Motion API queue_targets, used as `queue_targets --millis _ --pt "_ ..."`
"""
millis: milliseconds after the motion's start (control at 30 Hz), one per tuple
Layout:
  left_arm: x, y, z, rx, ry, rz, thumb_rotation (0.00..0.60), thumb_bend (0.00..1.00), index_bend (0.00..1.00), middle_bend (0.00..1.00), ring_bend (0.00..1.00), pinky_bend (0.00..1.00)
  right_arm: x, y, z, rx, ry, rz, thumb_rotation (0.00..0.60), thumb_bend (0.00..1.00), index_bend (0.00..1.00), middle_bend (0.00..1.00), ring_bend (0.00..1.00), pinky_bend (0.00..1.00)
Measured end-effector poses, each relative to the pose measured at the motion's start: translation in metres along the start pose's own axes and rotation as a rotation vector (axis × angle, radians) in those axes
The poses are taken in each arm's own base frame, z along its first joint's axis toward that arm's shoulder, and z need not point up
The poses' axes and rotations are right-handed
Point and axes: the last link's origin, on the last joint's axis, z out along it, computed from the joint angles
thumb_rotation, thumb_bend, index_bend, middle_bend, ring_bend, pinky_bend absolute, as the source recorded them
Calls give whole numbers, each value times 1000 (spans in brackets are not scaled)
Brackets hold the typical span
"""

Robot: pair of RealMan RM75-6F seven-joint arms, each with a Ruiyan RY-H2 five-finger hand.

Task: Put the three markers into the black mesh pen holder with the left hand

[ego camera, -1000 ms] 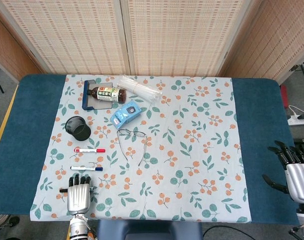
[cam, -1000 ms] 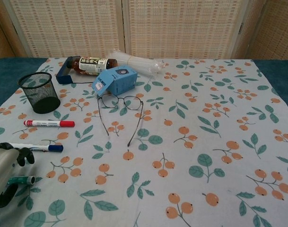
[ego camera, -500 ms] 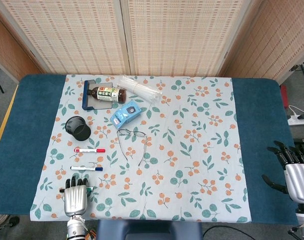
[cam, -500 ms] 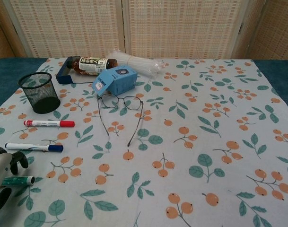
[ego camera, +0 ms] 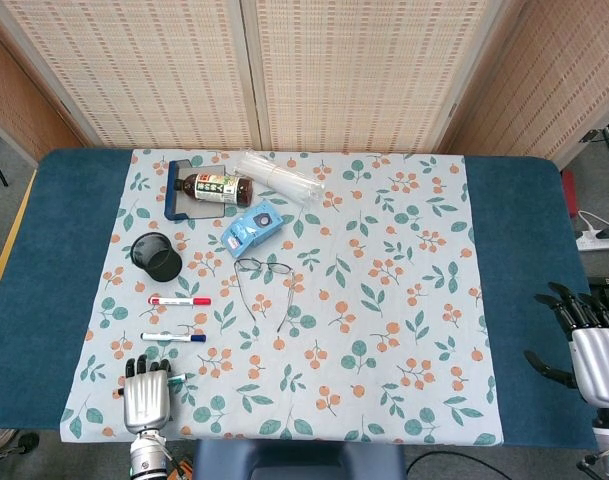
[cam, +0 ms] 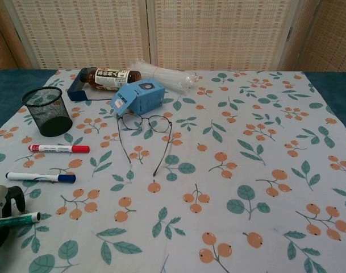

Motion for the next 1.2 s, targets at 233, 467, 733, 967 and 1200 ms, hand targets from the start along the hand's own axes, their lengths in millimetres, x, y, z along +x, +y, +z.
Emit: queue_targets --millis 233,467,733,967,1200 --pt "0 0 0 -2 2 -3 600 394 473 539 202 189 -1 0 1 0 -4 -1 600 98 246 122 251 163" --pt "6 -4 0 -2 13 -17 600 397 474 541 202 190 0 1 1 -1 1 2 600 98 246 122 252 163" --pt "47 -22 5 -20 85 -74 600 396 474 540 202 189 1 1 0 -1 4 11 600 98 246 122 251 163" --pt "125 -62 28 -93 105 -266 600 395 474 541 202 180 2 2 0 -2 4 14 600 99 246 122 252 163" --pt "178 -88 71 -254 63 -547 600 394 517 579 202 164 2 1 0 0 5 18 600 99 246 122 251 163"
